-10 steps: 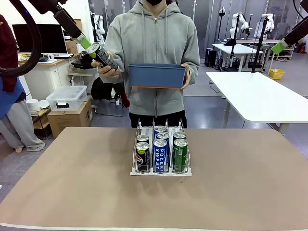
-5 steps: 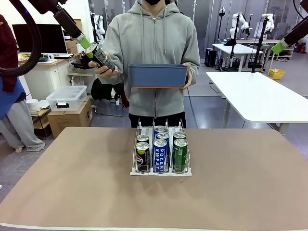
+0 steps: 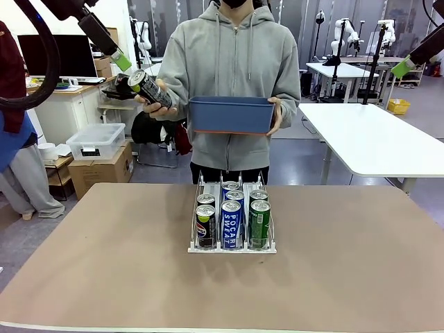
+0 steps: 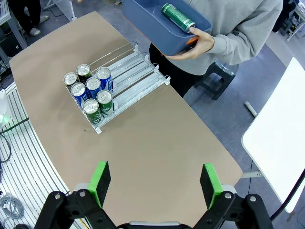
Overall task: Fill the beverage cans into the dispenser.
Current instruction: Pick up the Pepsi coke handed by the human.
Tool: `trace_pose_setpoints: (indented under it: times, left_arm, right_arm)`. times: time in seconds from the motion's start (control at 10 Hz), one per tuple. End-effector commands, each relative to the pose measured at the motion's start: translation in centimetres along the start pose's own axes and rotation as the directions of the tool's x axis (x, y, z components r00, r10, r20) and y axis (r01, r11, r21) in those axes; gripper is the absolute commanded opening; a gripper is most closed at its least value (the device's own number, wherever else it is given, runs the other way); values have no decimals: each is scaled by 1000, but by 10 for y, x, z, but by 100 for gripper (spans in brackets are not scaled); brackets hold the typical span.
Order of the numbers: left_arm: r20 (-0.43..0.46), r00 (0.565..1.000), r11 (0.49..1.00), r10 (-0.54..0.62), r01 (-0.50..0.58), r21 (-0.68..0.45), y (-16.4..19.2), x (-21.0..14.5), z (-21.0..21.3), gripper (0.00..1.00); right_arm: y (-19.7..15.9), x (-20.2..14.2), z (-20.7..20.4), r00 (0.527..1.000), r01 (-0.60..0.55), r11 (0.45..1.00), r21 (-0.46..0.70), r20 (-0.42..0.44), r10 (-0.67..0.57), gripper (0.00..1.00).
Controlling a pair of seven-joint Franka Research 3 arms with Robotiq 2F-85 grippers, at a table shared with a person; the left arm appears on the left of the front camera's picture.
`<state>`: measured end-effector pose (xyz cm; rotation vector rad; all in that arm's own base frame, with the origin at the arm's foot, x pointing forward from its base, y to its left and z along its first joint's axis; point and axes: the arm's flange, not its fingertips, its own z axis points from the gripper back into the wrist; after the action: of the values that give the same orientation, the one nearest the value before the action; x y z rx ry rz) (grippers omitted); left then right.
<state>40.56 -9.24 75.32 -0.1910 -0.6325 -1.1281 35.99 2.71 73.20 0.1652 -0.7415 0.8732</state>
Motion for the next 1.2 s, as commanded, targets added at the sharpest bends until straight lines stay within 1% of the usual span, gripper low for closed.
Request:
trace_pose_setpoints:
  times: [0.0,0.2,0.4,0.5,0.7,1.1]
  left_arm:
    - [-13,1000,997,25,-24,74,11,-1,-7,100]
    - [3,998,996,55,-56,74,17,-2,-16,100]
    - [45,998,998,38,-41,57,28,-2,-30,100]
    - [66,998,998,23,-27,59,28,-3,-36,100]
    - [85,996,997,-3,-4,74,34,-6,-47,100]
    - [117,993,996,10,-21,89,43,-14,-63,100]
  right_arm:
    - [0,0,-1,1000,0,1000,0,-1,0,100]
    - [0,0,-1,1000,0,1000,0,-1,0,100]
    - [0,0,-1,1000,0,1000,0,-1,0,100]
    - [0,0,-1,1000,0,1000,0,-1,0,100]
    - [0,0,-1,1000,0,1000,0,-1,0,100]
    - [0,0,-1,1000,0,1000,0,-1,0,100]
